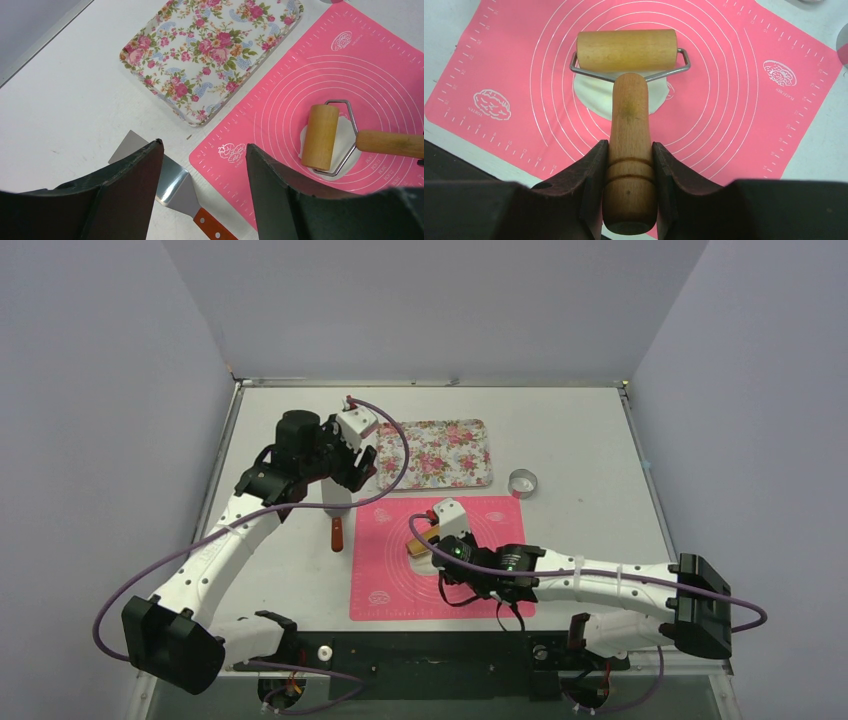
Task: Roll out the dumpling wrappers from the dough
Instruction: Flatten out the dough on the work surface.
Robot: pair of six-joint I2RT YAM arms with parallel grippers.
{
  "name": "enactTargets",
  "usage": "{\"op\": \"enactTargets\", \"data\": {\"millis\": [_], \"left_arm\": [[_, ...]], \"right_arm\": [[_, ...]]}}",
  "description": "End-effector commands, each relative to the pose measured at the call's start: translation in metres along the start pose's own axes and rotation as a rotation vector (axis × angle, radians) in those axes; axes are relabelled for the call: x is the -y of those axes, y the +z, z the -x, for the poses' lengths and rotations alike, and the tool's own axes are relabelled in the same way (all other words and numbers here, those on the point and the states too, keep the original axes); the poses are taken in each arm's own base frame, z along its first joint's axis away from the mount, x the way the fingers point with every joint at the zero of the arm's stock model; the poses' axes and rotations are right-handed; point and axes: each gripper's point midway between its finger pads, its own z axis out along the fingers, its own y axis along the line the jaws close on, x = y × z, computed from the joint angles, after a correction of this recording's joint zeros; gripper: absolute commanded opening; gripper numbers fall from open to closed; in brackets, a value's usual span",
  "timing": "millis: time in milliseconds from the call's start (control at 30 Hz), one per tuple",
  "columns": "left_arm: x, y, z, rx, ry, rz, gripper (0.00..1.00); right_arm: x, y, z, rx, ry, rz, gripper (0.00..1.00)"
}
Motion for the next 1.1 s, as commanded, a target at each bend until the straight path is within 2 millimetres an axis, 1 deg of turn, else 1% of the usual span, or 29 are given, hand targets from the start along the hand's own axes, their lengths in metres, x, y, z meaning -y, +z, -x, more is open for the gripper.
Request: {"op": "enactTargets", "data": {"millis": [0,33,67,100,133,200,300,367,433,500,533,567,600,633,667,767,867,900,967,1067], "left_arm": [[-0.003,-0.007,0.024,0.064,0.0,0.002,0.6],[-0.003,-0.007,0.024,0.065,0.001,0.002,0.6],[-0.004,-0.006,0.024,0.065,0.0,0.003,0.6],[-0.005,-0.006,0.024,0.066,0.0,0.004,0.6],[-0.005,-0.006,0.025,0.068,-0.001,0.005,0.6],[-0.006,-0.006,0.026,0.068,-0.004,0.005,0.6],[-0.007,-0.007,0.026,0.065,-0.004,0.007,0.6],[-0.007,-0.007,0.027,0.067,-0.002,0.007,0.6],[-0.008,-0.007,0.026,0.067,-0.004,0.007,0.6],[-0.008,-0.006,0.025,0.069,-0.012,0.006,0.6],[-0.008,-0.005,0.024,0.068,-0.015,0.004,0.6],[-0.008,-0.005,0.023,0.067,-0.015,0.005,0.6],[-0.008,-0.004,0.021,0.06,-0.016,0.004,0.6],[-0.009,-0.004,0.019,0.057,-0.016,0.007,0.6],[-0.01,-0.003,0.016,0.05,-0.016,0.009,0.6],[-0.014,-0.001,0.009,0.035,-0.025,0.016,0.6],[-0.018,0.001,0.006,0.033,-0.03,0.027,0.6],[-0.019,0.001,0.005,0.032,-0.03,0.028,0.6],[-0.021,0.001,0.004,0.03,-0.033,0.033,0.6],[-0.024,-0.001,0.0,0.021,-0.035,0.04,0.6]], "right_arm": [[0.001,-0.012,0.012,0.028,-0.003,0.004,0.0],[-0.004,-0.014,0.005,0.019,-0.01,0.018,0.0],[-0.006,-0.015,-0.006,-0.007,0.001,0.025,0.0],[-0.011,-0.018,-0.013,-0.019,-0.006,0.041,0.0],[-0.01,-0.018,-0.023,-0.038,0.005,0.036,0.0],[-0.012,-0.021,-0.032,-0.051,0.011,0.042,0.0],[-0.011,-0.028,-0.033,-0.056,0.015,0.048,0.0],[-0.009,-0.032,-0.029,-0.049,0.007,0.043,0.0],[-0.007,-0.031,-0.024,-0.034,-0.01,0.034,0.0],[-0.006,-0.022,-0.021,-0.034,-0.035,0.021,0.0],[-0.002,-0.017,-0.02,-0.033,-0.034,0.009,0.0],[-0.004,-0.012,-0.017,-0.023,-0.041,0.016,0.0],[0.0,-0.006,-0.015,-0.023,-0.026,0.006,0.0],[-0.002,-0.001,-0.011,-0.012,-0.028,0.018,0.0],[0.002,0.003,-0.007,-0.011,-0.018,0.009,0.0],[0.0,0.012,-0.002,-0.012,-0.025,0.015,0.0],[-0.007,0.009,-0.01,-0.029,-0.029,0.03,0.0],[-0.006,0.006,-0.016,-0.041,-0.034,0.027,0.0],[-0.013,-0.004,-0.031,-0.058,-0.032,0.052,0.0],[-0.014,-0.013,-0.049,-0.077,0.028,0.068,0.0]]}}
